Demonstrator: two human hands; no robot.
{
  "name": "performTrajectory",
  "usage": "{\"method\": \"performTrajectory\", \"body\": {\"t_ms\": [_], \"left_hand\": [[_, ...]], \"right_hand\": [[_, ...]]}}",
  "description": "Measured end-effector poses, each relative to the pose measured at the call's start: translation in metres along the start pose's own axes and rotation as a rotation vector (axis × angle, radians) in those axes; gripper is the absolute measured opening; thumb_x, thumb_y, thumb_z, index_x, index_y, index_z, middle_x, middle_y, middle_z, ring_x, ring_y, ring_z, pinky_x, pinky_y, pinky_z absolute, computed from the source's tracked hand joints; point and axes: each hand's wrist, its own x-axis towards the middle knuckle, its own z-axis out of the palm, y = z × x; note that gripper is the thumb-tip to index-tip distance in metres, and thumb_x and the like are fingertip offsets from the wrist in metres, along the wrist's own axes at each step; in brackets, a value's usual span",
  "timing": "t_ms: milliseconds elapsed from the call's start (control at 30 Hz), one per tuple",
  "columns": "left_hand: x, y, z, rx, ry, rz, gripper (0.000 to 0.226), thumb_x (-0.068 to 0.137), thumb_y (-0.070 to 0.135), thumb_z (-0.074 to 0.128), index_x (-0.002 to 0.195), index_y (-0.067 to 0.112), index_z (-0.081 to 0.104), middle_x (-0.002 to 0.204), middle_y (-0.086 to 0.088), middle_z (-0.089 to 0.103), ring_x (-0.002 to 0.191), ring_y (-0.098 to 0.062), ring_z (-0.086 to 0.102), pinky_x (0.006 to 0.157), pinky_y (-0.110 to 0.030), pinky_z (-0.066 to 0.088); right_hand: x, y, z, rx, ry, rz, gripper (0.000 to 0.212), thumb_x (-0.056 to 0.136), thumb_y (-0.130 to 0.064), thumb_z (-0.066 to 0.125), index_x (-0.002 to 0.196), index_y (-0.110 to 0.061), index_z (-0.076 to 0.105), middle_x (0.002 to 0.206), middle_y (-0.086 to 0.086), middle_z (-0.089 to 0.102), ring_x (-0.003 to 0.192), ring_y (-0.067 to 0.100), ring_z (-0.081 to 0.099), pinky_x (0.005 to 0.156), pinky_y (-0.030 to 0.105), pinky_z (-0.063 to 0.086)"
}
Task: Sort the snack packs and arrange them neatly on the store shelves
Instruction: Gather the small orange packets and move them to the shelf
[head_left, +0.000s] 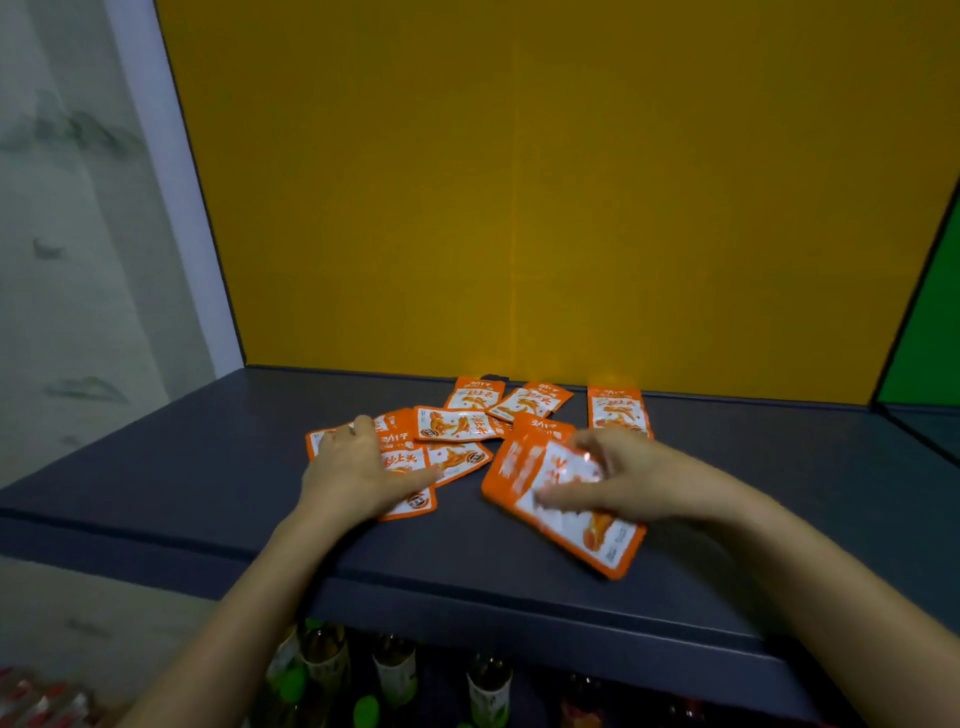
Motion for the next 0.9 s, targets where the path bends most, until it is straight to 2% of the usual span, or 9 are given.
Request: {"method": "performTrajectory", "body": {"t_ms": [100,167,300,400,500,600,700,800,900], "left_hand": [[0.006,-0.007,-0.007,-0.113,-0.077,0.032,0.095,0.066,0.057,0.073,0.138,0.011,0.03,0.141,-0.009,0.043,0.126,-0.026,0.046,0.096,-0.04,0.044],[0.01,-0.011,-0.012,-0.163,-0.132,0.042,0.099,0.066,0.05,0.076,0.141,0.011,0.025,0.142,-0.01,0.041,0.125,-0.026,0.047,0.097,-0.039,0.044],[0.014,-0.018,-0.019,-0.296,-0.222,0.04,0.102,0.068,0.039,0.079,0.143,0.013,0.017,0.144,-0.01,0.04,0.122,-0.027,0.049,0.096,-0.038,0.043],[0.012,-0.025,-0.021,-0.379,-0.246,0.082,0.087,0.07,0.033,0.08,0.136,0.014,0.027,0.129,-0.007,0.052,0.101,-0.019,0.054,0.083,-0.03,0.046],[0.012,-0.039,-0.027,-0.408,-0.226,0.125,0.058,0.075,0.027,0.076,0.119,0.017,0.039,0.105,-0.001,0.053,0.089,-0.016,0.055,0.075,-0.028,0.045],[0.019,-0.06,-0.042,-0.461,-0.146,0.147,0.03,0.084,0.023,0.068,0.105,0.017,0.047,0.1,-0.005,0.059,0.085,-0.02,0.06,0.072,-0.031,0.047],[0.03,-0.077,-0.06,-0.675,-0.122,0.093,0.023,0.086,0.018,0.064,0.104,0.01,0.053,0.096,-0.01,0.065,0.073,-0.018,0.062,0.062,-0.027,0.047],[0.041,-0.08,-0.07,-0.857,-0.186,0.032,0.017,0.088,0.018,0.061,0.102,0.012,0.055,0.085,-0.005,0.065,0.07,-0.014,0.061,0.058,-0.024,0.044],[0.052,-0.073,-0.062,-0.803,-0.27,0.057,0.004,0.09,0.017,0.059,0.09,0.017,0.055,0.085,-0.003,0.064,0.07,-0.013,0.061,0.06,-0.023,0.045]], "right_hand": [[0.018,0.009,-0.002,0.303,0.337,0.094,0.026,0.085,-0.033,0.065,0.102,-0.015,0.058,0.102,0.006,0.071,0.088,0.02,0.07,0.089,0.042,0.055],[0.032,0.009,0.004,0.39,0.437,0.195,0.022,0.089,-0.034,0.06,0.103,-0.018,0.057,0.112,0.008,0.068,0.098,0.024,0.067,0.094,0.045,0.052],[0.052,0.004,0.025,0.091,0.457,0.381,0.043,0.093,-0.043,0.046,0.121,-0.01,0.05,0.122,0.009,0.06,0.11,0.027,0.059,0.095,0.041,0.047],[0.053,0.001,0.036,-0.178,0.457,0.458,0.047,0.094,-0.046,0.041,0.123,-0.009,0.045,0.125,0.011,0.057,0.112,0.03,0.056,0.085,0.038,0.042],[0.051,-0.002,0.039,-0.222,0.511,0.486,0.051,0.093,-0.045,0.043,0.127,-0.008,0.043,0.128,0.012,0.053,0.112,0.031,0.055,0.088,0.039,0.044],[0.052,-0.003,0.039,-0.237,0.503,0.52,0.053,0.09,-0.048,0.046,0.124,-0.007,0.044,0.127,0.014,0.054,0.111,0.033,0.056,0.09,0.042,0.045],[0.054,-0.006,0.04,-0.265,0.509,0.554,0.058,0.088,-0.054,0.046,0.119,-0.005,0.046,0.133,0.015,0.051,0.116,0.033,0.054,0.092,0.042,0.044],[0.056,-0.011,0.042,-0.322,0.477,0.593,0.081,0.081,-0.071,0.043,0.128,-0.005,0.047,0.137,0.015,0.047,0.121,0.032,0.051,0.093,0.04,0.043],[0.061,-0.011,0.045,-0.373,0.458,0.581,0.065,0.069,-0.078,0.051,0.081,-0.014,0.051,0.119,0.013,0.058,0.107,0.029,0.06,0.08,0.035,0.045]]}}
